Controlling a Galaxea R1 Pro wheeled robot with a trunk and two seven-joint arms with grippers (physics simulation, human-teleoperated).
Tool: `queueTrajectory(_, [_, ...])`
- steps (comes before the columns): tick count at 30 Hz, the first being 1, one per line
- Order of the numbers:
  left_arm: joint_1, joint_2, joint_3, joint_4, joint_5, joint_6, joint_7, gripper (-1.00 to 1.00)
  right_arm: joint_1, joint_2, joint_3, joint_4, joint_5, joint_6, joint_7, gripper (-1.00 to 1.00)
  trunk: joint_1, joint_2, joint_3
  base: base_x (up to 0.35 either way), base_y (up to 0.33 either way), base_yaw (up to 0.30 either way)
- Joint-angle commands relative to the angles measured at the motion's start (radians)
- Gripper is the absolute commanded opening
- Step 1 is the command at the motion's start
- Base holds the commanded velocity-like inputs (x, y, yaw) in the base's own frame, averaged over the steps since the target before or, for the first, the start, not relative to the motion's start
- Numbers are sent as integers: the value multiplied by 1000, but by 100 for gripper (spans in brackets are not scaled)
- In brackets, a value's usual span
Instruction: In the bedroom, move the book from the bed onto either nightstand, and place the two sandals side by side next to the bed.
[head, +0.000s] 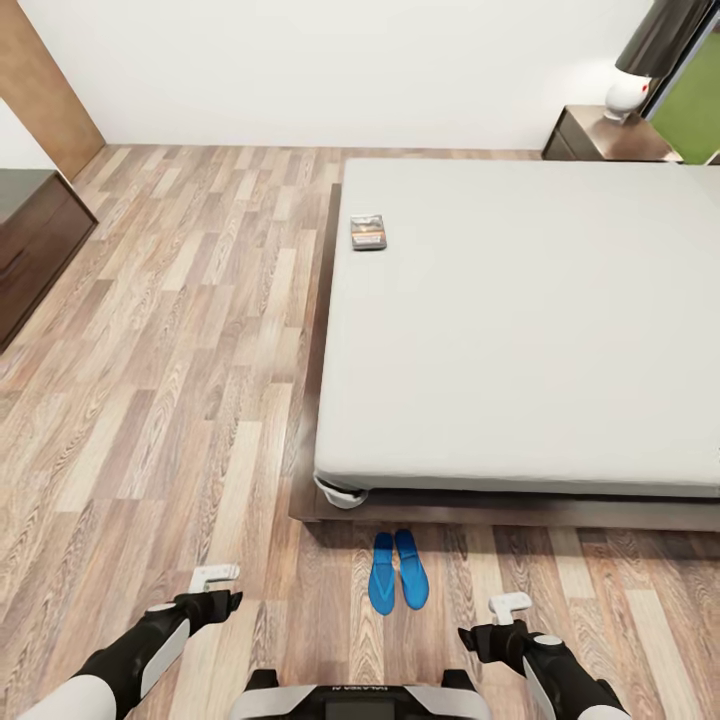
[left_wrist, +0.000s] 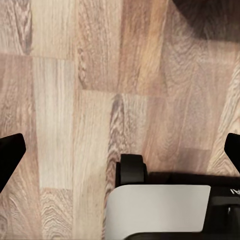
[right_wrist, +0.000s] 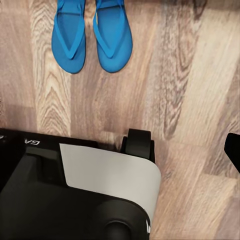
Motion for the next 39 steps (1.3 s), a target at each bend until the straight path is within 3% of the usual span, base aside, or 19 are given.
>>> queueTrajectory(1, [0, 1, -4, 1, 6, 1, 0, 100, 0, 0, -9, -2, 7, 4, 8, 100, -4, 7, 3, 0, 0, 0])
queueTrajectory(13, [0, 0, -4, 10, 5, -10, 0, 100, 0, -6, -12, -3, 6, 3, 8, 100, -50, 91, 40, 0, 0, 0])
queueTrajectory(33, [0, 1, -4, 10, 7, -14, 0, 100, 0, -6, -12, -2, 6, 2, 9, 100, -84, 154, 69, 0, 0, 0])
queueTrajectory(39, [0, 1, -4, 10, 7, -14, 0, 100, 0, -6, -12, -2, 6, 2, 9, 100, -107, 196, 87, 0, 0, 0])
